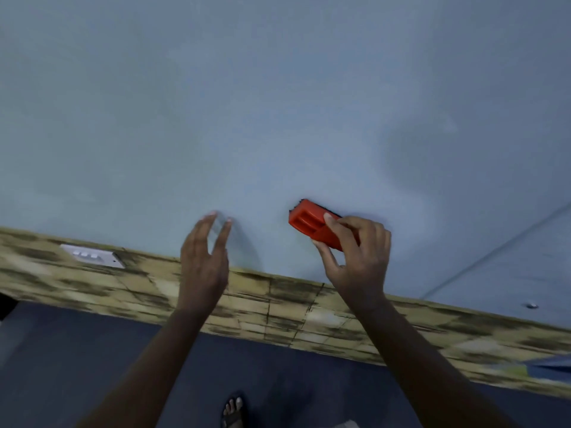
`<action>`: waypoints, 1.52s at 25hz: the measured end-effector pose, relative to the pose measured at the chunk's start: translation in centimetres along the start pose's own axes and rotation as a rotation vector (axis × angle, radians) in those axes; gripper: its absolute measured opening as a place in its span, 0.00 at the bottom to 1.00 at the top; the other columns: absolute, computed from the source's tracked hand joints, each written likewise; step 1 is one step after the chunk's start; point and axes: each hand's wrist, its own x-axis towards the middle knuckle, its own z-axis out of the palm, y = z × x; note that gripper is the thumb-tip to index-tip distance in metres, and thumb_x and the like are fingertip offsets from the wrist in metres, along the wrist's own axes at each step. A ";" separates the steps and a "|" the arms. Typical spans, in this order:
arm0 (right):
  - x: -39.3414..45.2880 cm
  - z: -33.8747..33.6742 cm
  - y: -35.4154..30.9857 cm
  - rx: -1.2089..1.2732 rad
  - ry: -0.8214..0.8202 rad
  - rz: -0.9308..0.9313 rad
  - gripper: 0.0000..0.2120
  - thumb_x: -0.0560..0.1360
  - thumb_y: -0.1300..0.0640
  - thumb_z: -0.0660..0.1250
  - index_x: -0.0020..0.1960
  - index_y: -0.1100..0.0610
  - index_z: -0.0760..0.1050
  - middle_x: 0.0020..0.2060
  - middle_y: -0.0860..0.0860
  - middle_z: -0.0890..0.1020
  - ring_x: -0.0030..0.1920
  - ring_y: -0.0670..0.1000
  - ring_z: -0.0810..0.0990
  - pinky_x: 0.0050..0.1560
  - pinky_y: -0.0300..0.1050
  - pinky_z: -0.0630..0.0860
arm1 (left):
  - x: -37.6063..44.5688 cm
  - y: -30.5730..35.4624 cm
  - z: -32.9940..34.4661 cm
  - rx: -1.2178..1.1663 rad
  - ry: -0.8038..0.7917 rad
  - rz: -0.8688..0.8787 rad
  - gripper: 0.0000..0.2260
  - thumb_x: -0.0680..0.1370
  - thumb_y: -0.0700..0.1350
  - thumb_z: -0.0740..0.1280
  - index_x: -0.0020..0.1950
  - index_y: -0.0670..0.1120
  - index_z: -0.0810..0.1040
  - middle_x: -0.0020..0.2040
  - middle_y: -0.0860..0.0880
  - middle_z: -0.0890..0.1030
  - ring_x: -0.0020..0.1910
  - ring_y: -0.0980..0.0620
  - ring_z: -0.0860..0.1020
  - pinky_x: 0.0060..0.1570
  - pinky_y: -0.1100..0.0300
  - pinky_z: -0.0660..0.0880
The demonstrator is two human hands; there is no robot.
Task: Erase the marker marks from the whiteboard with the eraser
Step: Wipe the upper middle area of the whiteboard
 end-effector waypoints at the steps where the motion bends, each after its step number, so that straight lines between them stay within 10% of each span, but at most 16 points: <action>1: 0.0 0.9 -0.8 0.012 0.007 -0.013 0.24 0.74 0.52 0.80 0.67 0.54 0.77 0.53 0.55 0.79 0.52 0.56 0.77 0.48 0.56 0.74 | -0.3 -2.0 -0.4 0.036 -0.012 -0.003 0.29 0.79 0.30 0.70 0.80 0.39 0.70 0.79 0.32 0.67 0.78 0.33 0.67 0.77 0.40 0.65; 14: -10.2 12.3 -6.9 -0.067 -0.498 -0.372 0.13 0.80 0.62 0.61 0.58 0.55 0.82 0.46 0.55 0.79 0.45 0.59 0.77 0.46 0.53 0.72 | -1.4 -8.5 -0.3 0.105 -0.085 0.129 0.38 0.75 0.29 0.72 0.84 0.43 0.65 0.83 0.35 0.61 0.81 0.33 0.63 0.76 0.36 0.67; 22: -2.9 7.7 -6.4 -0.058 -0.120 -0.039 0.20 0.76 0.51 0.76 0.65 0.54 0.79 0.48 0.57 0.80 0.48 0.58 0.75 0.46 0.54 0.69 | 0.1 -5.8 0.3 0.015 0.015 0.197 0.30 0.77 0.32 0.72 0.79 0.42 0.74 0.76 0.38 0.69 0.74 0.37 0.71 0.70 0.43 0.71; 28: -8.2 7.4 -4.0 -0.080 -0.412 -0.276 0.25 0.68 0.61 0.80 0.64 0.56 0.80 0.49 0.56 0.79 0.49 0.59 0.75 0.48 0.53 0.72 | 2.7 -1.5 -0.2 0.000 0.067 0.206 0.29 0.78 0.30 0.69 0.79 0.42 0.74 0.75 0.39 0.70 0.74 0.39 0.70 0.68 0.41 0.72; 38: 5.1 -12.9 8.6 -0.016 0.149 -0.013 0.24 0.75 0.50 0.78 0.66 0.60 0.81 0.50 0.58 0.81 0.48 0.56 0.77 0.45 0.54 0.76 | 13.5 21.0 -2.9 -0.095 0.255 0.379 0.24 0.80 0.40 0.71 0.77 0.43 0.75 0.75 0.40 0.74 0.75 0.40 0.70 0.71 0.40 0.68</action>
